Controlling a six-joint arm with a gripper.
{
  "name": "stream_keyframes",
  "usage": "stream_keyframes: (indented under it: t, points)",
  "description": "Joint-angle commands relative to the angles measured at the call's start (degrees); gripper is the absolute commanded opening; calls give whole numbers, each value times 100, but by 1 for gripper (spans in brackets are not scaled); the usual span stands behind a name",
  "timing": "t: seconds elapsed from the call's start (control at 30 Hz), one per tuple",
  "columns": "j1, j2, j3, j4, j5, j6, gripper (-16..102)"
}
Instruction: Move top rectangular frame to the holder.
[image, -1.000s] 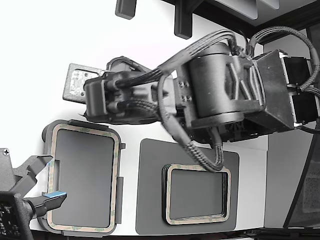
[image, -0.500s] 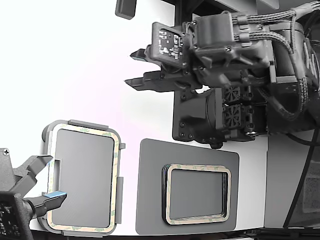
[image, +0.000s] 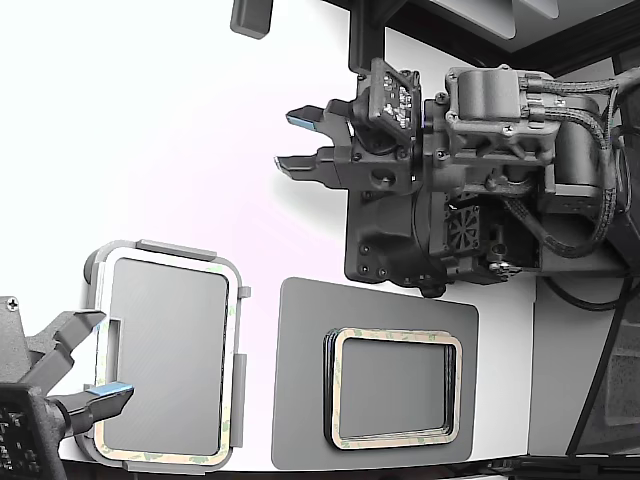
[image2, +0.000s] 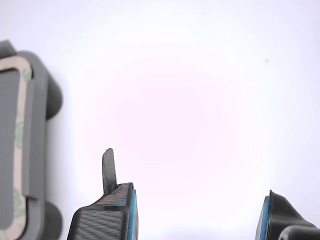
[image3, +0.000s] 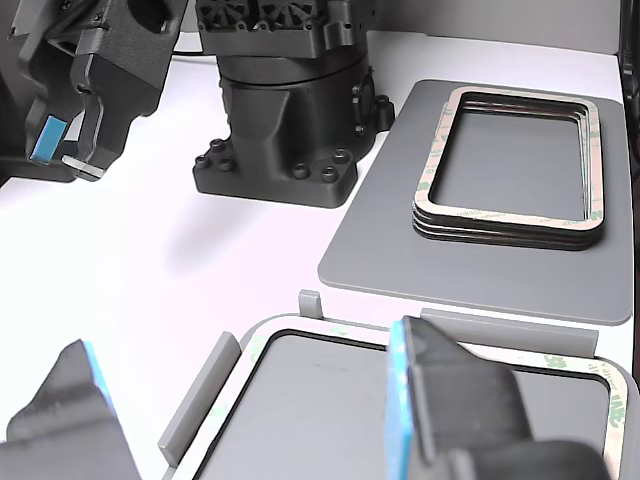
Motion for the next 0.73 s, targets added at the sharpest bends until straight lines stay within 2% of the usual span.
stream_keyframes:
  t: [0.0, 0.13, 0.7]
  points:
    - [-105, 817, 448, -79, 35, 9, 100]
    - [-97, 1758, 914, -18, 123, 53, 100]
    - [-88, 1749, 905, -18, 62, 35, 100]
